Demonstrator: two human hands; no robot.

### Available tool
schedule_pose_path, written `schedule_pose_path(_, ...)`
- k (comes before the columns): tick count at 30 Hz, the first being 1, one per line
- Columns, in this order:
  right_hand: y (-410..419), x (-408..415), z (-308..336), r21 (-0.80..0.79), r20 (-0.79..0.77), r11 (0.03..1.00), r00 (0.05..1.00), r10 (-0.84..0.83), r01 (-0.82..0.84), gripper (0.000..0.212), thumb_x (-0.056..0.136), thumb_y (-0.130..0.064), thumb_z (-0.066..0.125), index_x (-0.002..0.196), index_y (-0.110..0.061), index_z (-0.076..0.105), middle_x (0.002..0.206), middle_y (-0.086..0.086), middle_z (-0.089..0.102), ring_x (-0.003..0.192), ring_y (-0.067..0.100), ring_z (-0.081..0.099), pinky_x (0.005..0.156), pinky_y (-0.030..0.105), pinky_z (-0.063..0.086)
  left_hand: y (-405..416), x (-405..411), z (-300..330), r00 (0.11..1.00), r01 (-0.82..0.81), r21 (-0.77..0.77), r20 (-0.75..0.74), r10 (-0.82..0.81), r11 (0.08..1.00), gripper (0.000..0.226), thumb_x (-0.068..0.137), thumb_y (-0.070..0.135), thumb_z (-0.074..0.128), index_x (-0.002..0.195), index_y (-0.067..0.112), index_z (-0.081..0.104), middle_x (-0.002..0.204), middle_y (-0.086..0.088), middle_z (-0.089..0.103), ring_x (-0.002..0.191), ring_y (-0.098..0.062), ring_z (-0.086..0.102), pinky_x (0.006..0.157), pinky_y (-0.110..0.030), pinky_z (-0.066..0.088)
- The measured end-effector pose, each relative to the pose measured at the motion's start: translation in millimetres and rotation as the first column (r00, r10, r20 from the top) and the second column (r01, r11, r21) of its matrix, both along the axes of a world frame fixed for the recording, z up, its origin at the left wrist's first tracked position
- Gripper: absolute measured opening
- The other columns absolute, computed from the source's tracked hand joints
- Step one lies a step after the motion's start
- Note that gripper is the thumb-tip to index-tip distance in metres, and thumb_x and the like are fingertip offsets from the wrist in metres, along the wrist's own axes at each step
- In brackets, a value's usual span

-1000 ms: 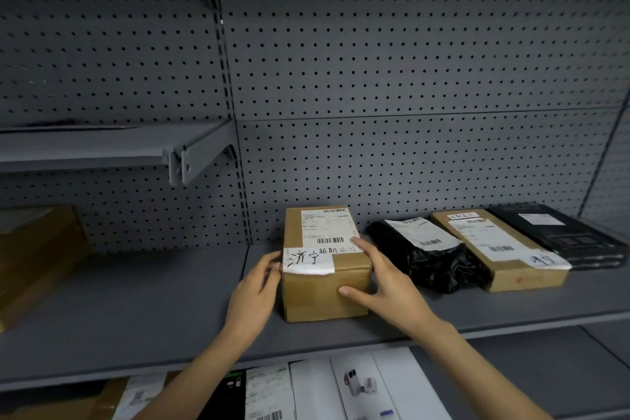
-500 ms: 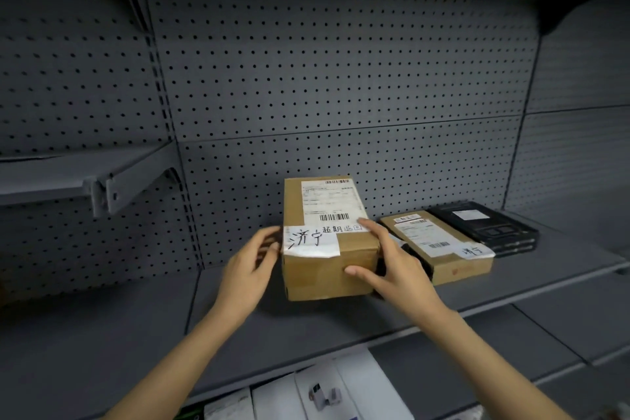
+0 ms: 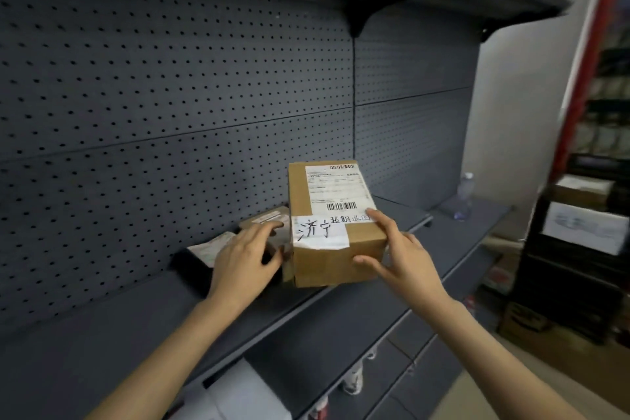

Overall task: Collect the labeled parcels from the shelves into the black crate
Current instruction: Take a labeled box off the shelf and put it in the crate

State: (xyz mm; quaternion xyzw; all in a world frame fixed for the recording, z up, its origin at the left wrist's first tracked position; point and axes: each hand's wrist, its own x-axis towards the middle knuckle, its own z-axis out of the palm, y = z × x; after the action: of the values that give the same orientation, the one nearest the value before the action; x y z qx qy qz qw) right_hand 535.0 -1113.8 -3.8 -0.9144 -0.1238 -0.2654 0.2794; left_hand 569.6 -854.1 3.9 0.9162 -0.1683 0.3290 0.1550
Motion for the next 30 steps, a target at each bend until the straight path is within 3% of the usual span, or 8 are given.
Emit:
schedule_pose_path(3,-56,-10,-6,-0.061,0.001,0.993,0.995,-0.098,0.097,0.076,0.081,-0.057,0.059,0.143,-0.028,0.026,0.135,-0.005,0.052,0.117,0.023,0.045,0.095,0.025,0.029,-64,15,-12,0.998,0.067,0.024,-0.020,-0.066,0.997,0.043,0.078,0.025,0.068,0.119,0.021,0.055,0.113,0.000,0.063,0.098,-0.022,0.061,0.074,-0.033,0.050)
schedule_pose_path(7,-137,-20,-18,-0.062,-0.008,0.974,0.976,-0.219,0.218,0.076,0.079,-0.058,0.059,0.142,-0.028,0.030,0.132,-0.007,0.055,0.112,0.022,0.047,0.089,0.019,0.027,-154,33,-25,0.978,0.205,0.044,-0.049,-0.203,0.978,0.036,0.079,0.024,0.067,0.113,0.021,0.056,0.102,0.000,0.063,0.091,-0.023,0.060,0.067,-0.032,0.046)
schedule_pose_path(12,-237,-30,-32,-0.092,0.011,0.937,0.941,-0.338,0.338,0.078,0.075,-0.059,0.059,0.140,-0.022,0.037,0.121,-0.001,0.063,0.106,0.028,0.054,0.085,0.024,0.032,-265,49,-44,0.946,0.321,0.022,-0.062,-0.319,0.947,0.035,0.077,0.023,0.068,0.110,0.022,0.057,0.103,0.004,0.064,0.093,-0.021,0.061,0.068,-0.029,0.044)
schedule_pose_path(21,-386,-49,-67,-0.047,-0.073,0.837,0.834,-0.547,0.545,0.078,0.078,-0.051,0.068,0.143,-0.027,0.032,0.111,-0.002,0.064,0.110,0.024,0.050,0.085,0.020,0.027,-452,73,-78,0.824,0.544,-0.029,-0.172,-0.540,0.839,0.037,0.076,0.019,0.069,0.111,0.018,0.057,0.101,-0.001,0.064,0.092,-0.025,0.062,0.066,-0.033,0.046)
schedule_pose_path(25,-447,-38,-81,-0.042,-0.077,0.776,0.772,-0.631,0.630,0.078,0.078,-0.051,0.068,0.143,-0.027,0.033,0.119,0.000,0.063,0.113,0.026,0.051,0.090,0.025,0.031,-530,101,-93,0.759,0.628,-0.026,-0.203,-0.619,0.778,0.037,0.074,0.019,0.069,0.110,0.019,0.058,0.101,0.003,0.064,0.090,-0.021,0.061,0.065,-0.031,0.045)
schedule_pose_path(30,-531,9,-96,-0.058,-0.049,0.721,0.719,-0.693,0.690,0.078,0.076,-0.050,0.070,0.142,-0.026,0.037,0.115,-0.002,0.065,0.106,0.026,0.054,0.083,0.027,0.032,-624,167,-106,0.728,0.675,0.006,-0.167,-0.665,0.738,0.033,0.072,0.019,0.073,0.102,0.020,0.060,0.090,0.005,0.064,0.079,-0.019,0.063,0.057,-0.027,0.043)
